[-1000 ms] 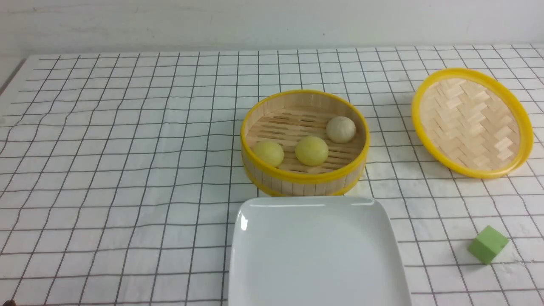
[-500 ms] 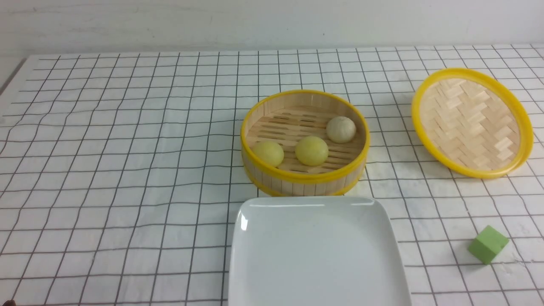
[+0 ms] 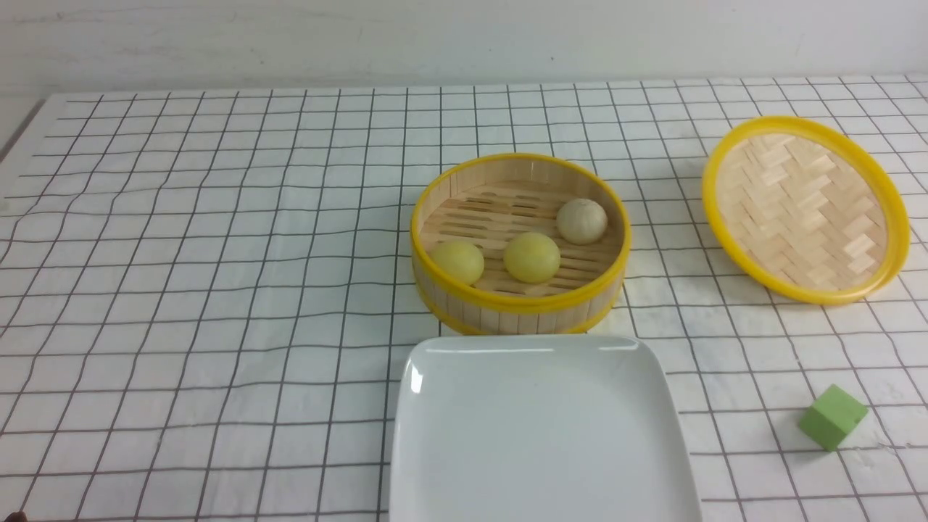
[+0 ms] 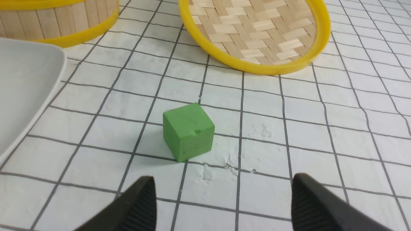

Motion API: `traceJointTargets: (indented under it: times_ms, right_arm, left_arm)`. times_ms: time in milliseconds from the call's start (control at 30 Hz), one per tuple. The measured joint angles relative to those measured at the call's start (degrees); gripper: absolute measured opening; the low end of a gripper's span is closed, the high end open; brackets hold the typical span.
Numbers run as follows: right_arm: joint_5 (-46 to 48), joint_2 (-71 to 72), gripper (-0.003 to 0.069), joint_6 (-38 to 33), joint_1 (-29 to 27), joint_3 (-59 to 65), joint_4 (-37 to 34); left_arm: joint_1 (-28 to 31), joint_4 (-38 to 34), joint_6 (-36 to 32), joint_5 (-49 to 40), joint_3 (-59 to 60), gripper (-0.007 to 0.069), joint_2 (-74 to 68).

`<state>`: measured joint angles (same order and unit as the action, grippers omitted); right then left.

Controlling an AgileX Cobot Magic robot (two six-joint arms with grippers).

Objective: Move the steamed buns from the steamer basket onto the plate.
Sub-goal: Use the right arm to grab the steamed stuffed bun that is closest to it

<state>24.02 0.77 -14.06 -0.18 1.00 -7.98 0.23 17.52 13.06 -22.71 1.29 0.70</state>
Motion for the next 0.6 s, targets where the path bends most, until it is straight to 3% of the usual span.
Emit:
traceJointTargets:
  times_ms: [333, 600]
  right_arm:
    - [-0.32, 0.00, 0.0546, 0.23, 0.00, 0.00, -0.14]
    - [-1.69, 0.00, 0.0546, 2.75, 0.00, -7.70, -12.81]
  left_arm:
    - [0.00, 0.00, 0.00, 0.00, 0.00, 0.0242, 0.00]
    - [0.00, 0.00, 0.00, 0.00, 0.00, 0.0242, 0.00]
